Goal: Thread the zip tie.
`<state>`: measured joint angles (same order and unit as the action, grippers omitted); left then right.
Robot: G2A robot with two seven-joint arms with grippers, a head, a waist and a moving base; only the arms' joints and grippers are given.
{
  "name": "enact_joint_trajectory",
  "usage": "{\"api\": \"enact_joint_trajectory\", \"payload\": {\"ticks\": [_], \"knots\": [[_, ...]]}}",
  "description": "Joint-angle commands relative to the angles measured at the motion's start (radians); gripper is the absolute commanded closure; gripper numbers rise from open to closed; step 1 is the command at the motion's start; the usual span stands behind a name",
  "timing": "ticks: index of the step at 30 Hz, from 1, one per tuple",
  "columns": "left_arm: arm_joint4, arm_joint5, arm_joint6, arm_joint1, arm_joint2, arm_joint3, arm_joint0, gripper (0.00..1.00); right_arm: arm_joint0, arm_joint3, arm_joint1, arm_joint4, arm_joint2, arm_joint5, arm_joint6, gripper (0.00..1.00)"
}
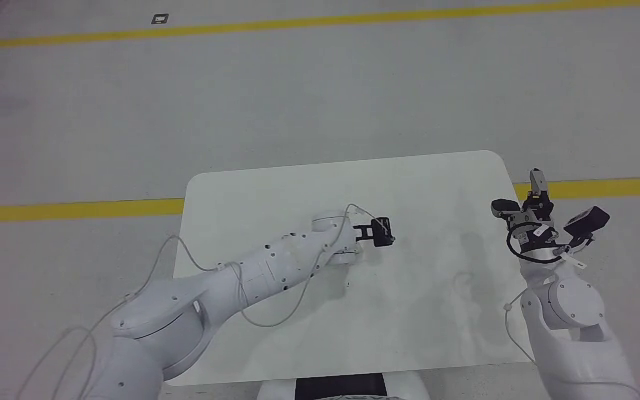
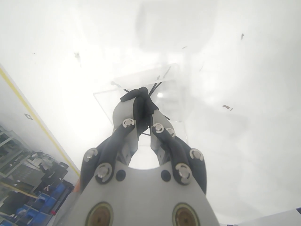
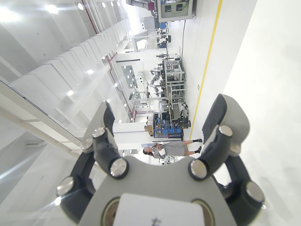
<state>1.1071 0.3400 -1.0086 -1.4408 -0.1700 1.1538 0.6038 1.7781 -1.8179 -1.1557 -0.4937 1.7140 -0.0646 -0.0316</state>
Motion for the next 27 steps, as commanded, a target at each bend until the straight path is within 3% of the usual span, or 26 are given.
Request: {"api": "enact_joint_trajectory", "payload": {"ticks": [1, 3, 4, 5, 7, 8, 16, 27], "knots": [[-0.001, 0.000, 0.000, 0.005, 0.000, 0.005, -0.001, 1.00, 0.000, 0.000, 0.000, 0.000, 0.000, 0.000, 0.000, 0.00], [-0.004, 0.000, 0.003, 0.009, 0.000, 0.004, -0.002, 1.00, 0.000, 0.000, 0.000, 0.000, 0.000, 0.000, 0.000, 0.00], [-0.007, 0.000, 0.006, 0.011, 0.000, 0.001, -0.002, 0.92, 0.000, 0.000, 0.000, 0.000, 0.000, 0.000, 0.000, 0.00], [-0.010, 0.000, 0.010, 0.012, 0.000, -0.001, -0.002, 0.73, 0.000, 0.000, 0.000, 0.000, 0.000, 0.000, 0.000, 0.00], [-0.015, 0.000, 0.015, 0.012, 0.000, -0.005, -0.002, 0.62, 0.000, 0.000, 0.000, 0.000, 0.000, 0.000, 0.000, 0.00], [-0.019, 0.000, 0.017, 0.012, 0.000, -0.007, -0.001, 0.61, 0.000, 0.000, 0.000, 0.000, 0.000, 0.000, 0.000, 0.00], [-0.022, 0.000, 0.014, 0.007, 0.000, -0.015, -0.001, 0.64, 0.000, 0.000, 0.000, 0.000, 0.000, 0.000, 0.000, 0.00], [-0.050, 0.000, 0.005, -0.006, 0.000, -0.050, -0.001, 0.78, 0.000, 0.000, 0.000, 0.000, 0.000, 0.000, 0.000, 0.00]]}}
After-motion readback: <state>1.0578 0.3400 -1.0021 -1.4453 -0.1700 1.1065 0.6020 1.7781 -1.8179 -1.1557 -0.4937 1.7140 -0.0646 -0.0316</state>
